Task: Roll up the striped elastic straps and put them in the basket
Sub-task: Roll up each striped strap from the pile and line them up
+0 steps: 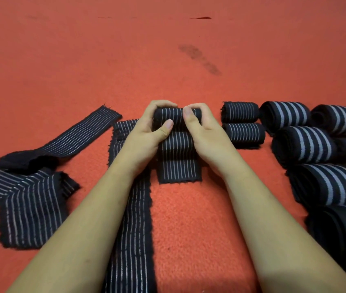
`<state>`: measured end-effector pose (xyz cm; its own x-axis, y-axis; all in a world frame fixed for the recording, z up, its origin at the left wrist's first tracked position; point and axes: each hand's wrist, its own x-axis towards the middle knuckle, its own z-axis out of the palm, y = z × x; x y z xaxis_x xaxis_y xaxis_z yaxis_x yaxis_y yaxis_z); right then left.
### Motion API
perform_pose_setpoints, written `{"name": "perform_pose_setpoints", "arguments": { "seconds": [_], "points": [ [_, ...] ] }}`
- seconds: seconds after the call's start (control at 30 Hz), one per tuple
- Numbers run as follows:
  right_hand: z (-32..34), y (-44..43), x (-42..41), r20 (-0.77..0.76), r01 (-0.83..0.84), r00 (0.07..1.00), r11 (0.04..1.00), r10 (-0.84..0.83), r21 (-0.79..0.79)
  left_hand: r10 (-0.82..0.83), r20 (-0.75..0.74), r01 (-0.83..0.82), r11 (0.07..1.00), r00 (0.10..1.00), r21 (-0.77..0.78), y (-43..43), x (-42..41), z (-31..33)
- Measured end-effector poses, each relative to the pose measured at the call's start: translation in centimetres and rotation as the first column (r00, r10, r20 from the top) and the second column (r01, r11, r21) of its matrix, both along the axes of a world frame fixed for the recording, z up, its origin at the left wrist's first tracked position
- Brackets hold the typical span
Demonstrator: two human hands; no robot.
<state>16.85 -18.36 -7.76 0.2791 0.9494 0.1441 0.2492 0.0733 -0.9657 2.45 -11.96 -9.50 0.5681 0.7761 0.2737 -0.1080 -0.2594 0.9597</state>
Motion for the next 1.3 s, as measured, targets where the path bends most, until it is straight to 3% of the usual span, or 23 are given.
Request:
{"name": "perform_pose_setpoints", "arguments": {
  "seconds": [0.2, 0.3, 0.4, 0.5, 0.63, 0.7, 0.83, 0.97, 1.07, 1.13, 1.2, 1.3],
  "points": [
    [-0.3, -0.2, -0.1, -0.031, -0.024, 0.999, 0.997, 0.027, 0.079, 0.183, -0.151, -0.205, 0.969, 0.971, -0.141, -0.9, 0.5, 0.7],
    [-0.1, 0.0, -0.2, -0.023, -0.030, 0.999, 0.998, 0.031, 0.055, 0.111, -0.015, -0.112, 0.979, 0.994, -0.168, -0.5, 0.4, 0.5],
    [0.0, 0.1, -0.1, -0.054, 0.005, 0.999, 1.000, -0.004, 0.022, 0.027, 0.059, -0.022, 0.995, 0.998, -0.096, 0.1, 0.1, -0.1],
    [-0.2, 0.1, -0.2, -0.034, 0.033, 0.999, 0.999, -0.032, 0.043, -0.029, 0.042, 0.032, 0.997, 0.999, -0.069, -0.1, 0.2, 0.0],
    [-0.6, 0.1, 0.2, -0.094, -0.028, 0.995, 0.995, 0.037, 0.096, 0.042, -0.044, -0.052, 0.969, 0.998, -0.242, -0.3, 0.5, 0.2],
    [-0.7, 0.1, 0.3, -0.115, -0.085, 0.989, 0.991, 0.096, 0.102, 0.067, -0.115, -0.093, 0.967, 0.991, -0.238, -0.1, 0.5, 0.3],
    [-0.4, 0.3, 0.1, -0.178, -0.065, 0.981, 0.994, 0.080, 0.088, 0.010, 0.098, 0.014, 0.970, 0.995, -0.243, 0.2, 0.3, 0.0],
    [-1.0, 0.3, 0.1, -0.166, -0.043, 0.985, 0.999, 0.044, 0.009, -0.034, 0.027, 0.034, 0.999, 0.999, -0.019, 0.3, 0.1, -0.2],
    [-1.3, 0.3, 0.5, -0.227, -0.034, 0.973, 0.998, 0.046, 0.055, -0.018, 0.072, 0.026, 0.992, 0.997, -0.122, 0.1, 0.3, 0.1],
    [-1.4, 0.0, 0.6, -0.163, -0.040, 0.985, 0.994, 0.057, 0.106, 0.039, 0.115, -0.010, 0.970, 0.993, -0.244, -0.1, 0.5, 0.4],
    [-1.3, -0.4, 0.2, -0.146, -0.051, 0.987, 0.990, 0.070, 0.134, 0.041, 0.111, -0.013, 0.969, 0.993, -0.245, 0.2, 0.4, 0.2],
    [-1.1, -1.2, -0.2, -0.338, -0.022, 0.939, 0.992, 0.063, 0.125, -0.024, 0.109, 0.042, 0.985, 0.994, -0.166, 0.3, -0.4, 0.2]
  ]
}}
